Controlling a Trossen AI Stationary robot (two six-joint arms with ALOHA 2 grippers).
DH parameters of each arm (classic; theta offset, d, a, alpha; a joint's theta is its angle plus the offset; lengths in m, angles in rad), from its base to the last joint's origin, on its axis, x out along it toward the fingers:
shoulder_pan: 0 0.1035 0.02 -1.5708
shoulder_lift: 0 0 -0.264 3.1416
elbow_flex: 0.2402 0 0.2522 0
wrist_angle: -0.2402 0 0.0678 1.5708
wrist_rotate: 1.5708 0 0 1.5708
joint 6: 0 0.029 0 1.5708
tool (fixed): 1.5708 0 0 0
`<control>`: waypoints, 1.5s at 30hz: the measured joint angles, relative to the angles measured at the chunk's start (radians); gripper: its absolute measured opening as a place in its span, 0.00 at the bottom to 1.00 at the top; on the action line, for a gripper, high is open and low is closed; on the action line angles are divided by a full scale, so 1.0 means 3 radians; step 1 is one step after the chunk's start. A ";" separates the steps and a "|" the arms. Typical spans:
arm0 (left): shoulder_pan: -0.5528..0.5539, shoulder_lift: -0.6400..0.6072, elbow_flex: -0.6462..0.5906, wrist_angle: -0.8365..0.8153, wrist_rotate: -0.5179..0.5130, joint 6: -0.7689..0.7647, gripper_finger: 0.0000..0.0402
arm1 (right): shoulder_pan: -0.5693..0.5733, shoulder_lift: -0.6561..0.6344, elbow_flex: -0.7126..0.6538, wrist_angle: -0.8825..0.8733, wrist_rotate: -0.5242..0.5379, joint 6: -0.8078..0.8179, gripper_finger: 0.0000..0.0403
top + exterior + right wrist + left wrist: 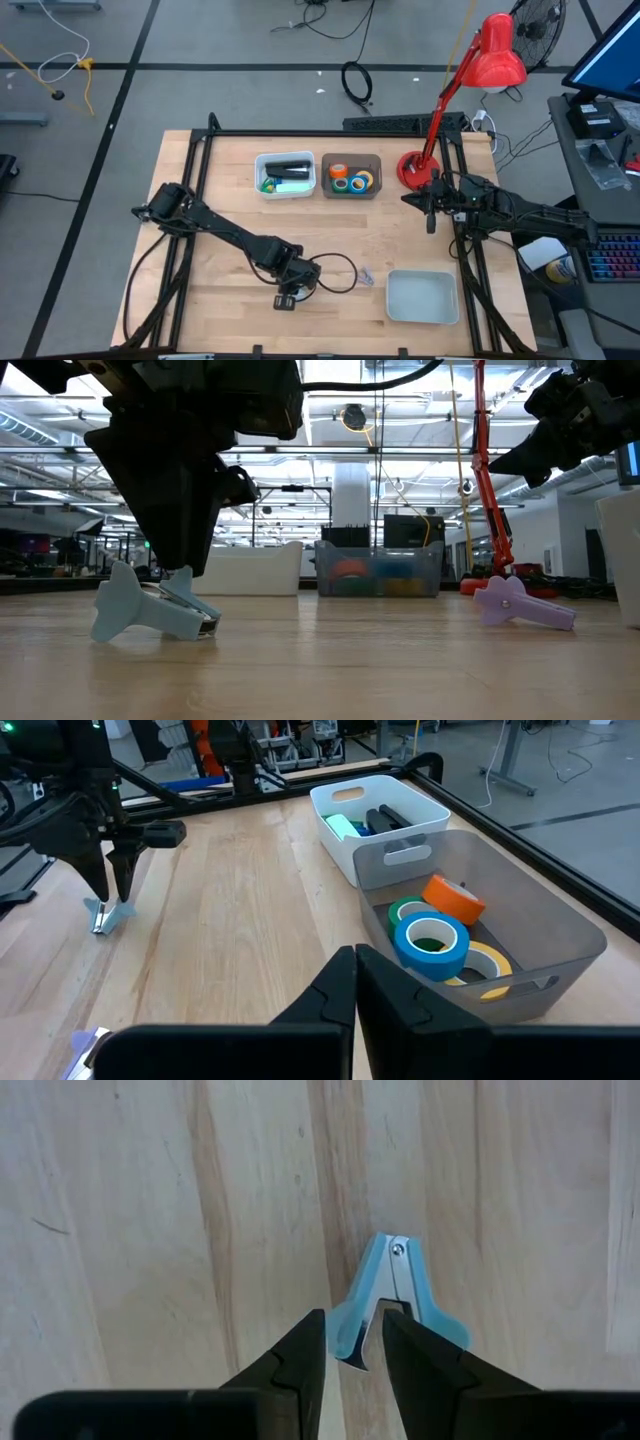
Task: Pick and place Stapler, Stapler remover, tape
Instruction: Put the light blue staple remover into the gray bin
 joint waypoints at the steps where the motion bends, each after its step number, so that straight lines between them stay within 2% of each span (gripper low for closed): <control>1: 0.0000 0.0000 0.0001 0.0000 -0.0007 0.0000 0.25 | 0.0000 0.0000 0.0000 0.0000 -0.0001 0.0000 0.01; 9: -0.0001 0.0000 0.0001 0.0004 0.0045 -0.0005 0.02 | 0.0000 0.0000 0.0000 0.0000 0.0000 0.0000 0.01; 25: 0.0161 -0.0010 0.0001 -0.0018 0.0043 -0.0522 0.00 | 0.0000 0.0000 0.0000 0.0000 0.0000 0.0001 0.01; 32: 0.0301 -0.0073 0.0002 0.0003 0.0008 -0.0571 0.00 | 0.0000 0.0001 0.0000 0.0001 -0.0006 0.0011 0.01; 39: 0.0419 -0.0176 0.0002 0.0145 -0.0136 -0.0561 0.00 | 0.0000 0.0001 0.0000 0.0024 -0.0009 0.0605 0.01; 45: 0.0509 -0.0192 0.0002 0.0207 -0.0190 -0.0558 0.00 | 0.0000 0.0001 0.0000 0.0023 -0.0011 0.0725 0.01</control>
